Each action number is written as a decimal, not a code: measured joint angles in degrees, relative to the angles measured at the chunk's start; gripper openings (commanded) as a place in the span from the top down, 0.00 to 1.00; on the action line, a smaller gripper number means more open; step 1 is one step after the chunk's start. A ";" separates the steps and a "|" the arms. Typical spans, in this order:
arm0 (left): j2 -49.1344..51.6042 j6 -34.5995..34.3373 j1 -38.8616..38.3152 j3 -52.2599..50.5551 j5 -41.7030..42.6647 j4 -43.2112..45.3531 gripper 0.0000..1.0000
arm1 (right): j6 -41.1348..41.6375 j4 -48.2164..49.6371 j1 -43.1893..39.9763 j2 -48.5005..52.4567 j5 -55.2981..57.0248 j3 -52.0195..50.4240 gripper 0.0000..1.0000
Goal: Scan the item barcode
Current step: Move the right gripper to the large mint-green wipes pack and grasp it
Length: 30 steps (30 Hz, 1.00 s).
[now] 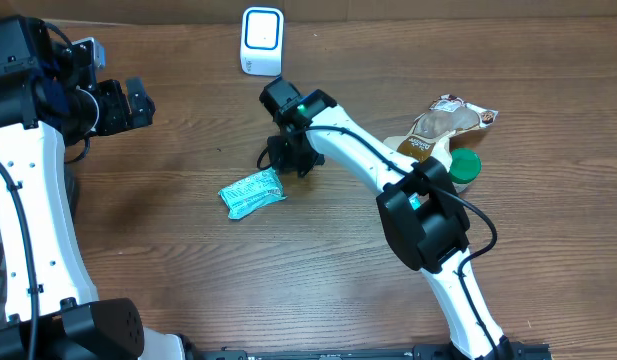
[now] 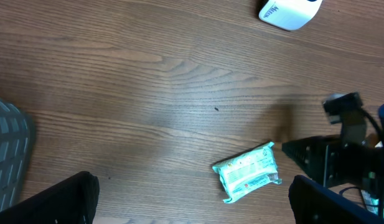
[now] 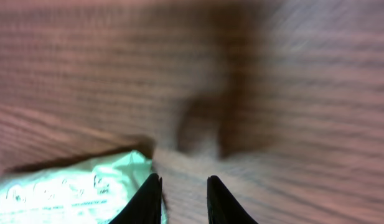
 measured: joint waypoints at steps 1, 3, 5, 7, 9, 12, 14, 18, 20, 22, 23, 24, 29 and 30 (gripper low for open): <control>0.00 0.00 0.00 0.00 0.00 0.00 0.00 | -0.15 0.02 -0.09 0.00 -0.02 0.42 0.78; 0.00 0.00 0.00 0.00 -0.02 0.02 0.00 | -0.35 -0.04 -0.09 0.00 -1.20 1.51 0.78; 0.00 0.00 0.00 0.00 -0.02 0.00 0.00 | -0.46 -0.07 0.02 0.02 -4.52 2.93 0.77; 0.00 0.00 0.00 0.00 -0.02 0.00 0.00 | -0.46 0.98 0.33 0.02 -8.66 4.15 0.74; 0.00 0.00 0.00 0.00 -0.02 0.02 0.00 | -0.13 3.37 0.81 0.02 -12.07 4.70 0.71; 0.00 0.00 0.00 0.00 -0.02 0.02 0.00 | 1.81 8.41 2.56 0.04 -14.51 4.76 0.62; 0.00 0.00 0.00 0.00 -0.02 0.02 0.00 | 3.74 12.04 4.26 0.15 -13.57 4.70 0.60; 0.00 0.00 0.00 0.00 -0.02 0.02 0.00 | 7.32 15.96 7.52 1.42 -10.05 4.59 0.61; 0.00 0.00 0.00 0.00 -0.02 0.02 0.00 | 8.48 15.93 8.94 2.75 -9.05 4.52 0.62; 0.00 0.00 0.00 0.00 -0.02 0.02 0.00 | 9.14 14.29 9.92 3.78 -8.52 4.33 0.64; 0.00 0.00 0.00 0.00 -0.02 0.02 0.00 | 9.33 13.18 10.25 4.17 -8.37 4.09 0.63; 0.00 0.00 0.00 0.00 -0.02 0.00 0.00 | 9.53 12.04 10.51 4.44 -8.44 4.00 0.64; 0.00 0.00 0.00 0.00 -0.02 0.00 0.00 | 8.68 3.69 10.19 4.52 -11.41 4.00 0.64; 0.00 0.00 0.00 0.00 -0.02 0.02 0.00 | 8.11 1.44 9.97 4.52 -11.96 4.15 0.64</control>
